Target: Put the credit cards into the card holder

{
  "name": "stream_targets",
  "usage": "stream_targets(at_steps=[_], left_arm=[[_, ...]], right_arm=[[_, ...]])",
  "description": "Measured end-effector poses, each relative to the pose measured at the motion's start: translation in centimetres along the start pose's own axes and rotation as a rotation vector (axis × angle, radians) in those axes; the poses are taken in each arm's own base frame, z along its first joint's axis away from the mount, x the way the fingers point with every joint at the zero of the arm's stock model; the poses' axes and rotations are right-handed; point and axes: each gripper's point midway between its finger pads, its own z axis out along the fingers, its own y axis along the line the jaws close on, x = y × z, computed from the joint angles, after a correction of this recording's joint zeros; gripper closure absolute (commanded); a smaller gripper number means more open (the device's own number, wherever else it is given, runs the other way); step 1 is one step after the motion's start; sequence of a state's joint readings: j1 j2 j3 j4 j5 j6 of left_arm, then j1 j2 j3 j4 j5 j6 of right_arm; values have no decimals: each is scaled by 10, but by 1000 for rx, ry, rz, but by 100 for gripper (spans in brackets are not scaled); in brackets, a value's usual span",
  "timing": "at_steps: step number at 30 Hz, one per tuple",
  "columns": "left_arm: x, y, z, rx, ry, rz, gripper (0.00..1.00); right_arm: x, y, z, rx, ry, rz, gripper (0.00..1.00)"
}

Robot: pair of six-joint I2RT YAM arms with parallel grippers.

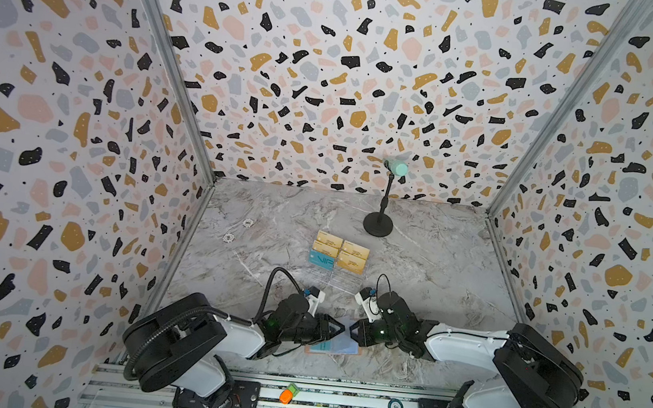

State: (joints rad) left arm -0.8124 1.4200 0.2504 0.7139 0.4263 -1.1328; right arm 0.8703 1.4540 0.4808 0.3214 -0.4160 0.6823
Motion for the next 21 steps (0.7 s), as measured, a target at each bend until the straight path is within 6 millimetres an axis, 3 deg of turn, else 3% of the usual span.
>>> stream_targets(at_steps=[5, 13, 21], left_arm=[[-5, 5, -8, -91, -15, 20, 51], [-42, -14, -41, -199, -166, 87, 60], [-41, 15, -54, -322, -184, 62, 75]], right_arm=[[-1, 5, 0, -18, 2, -13, 90], [-6, 16, 8, -52, 24, -49, 90], [-3, 29, 18, -86, 60, -79, 89]])
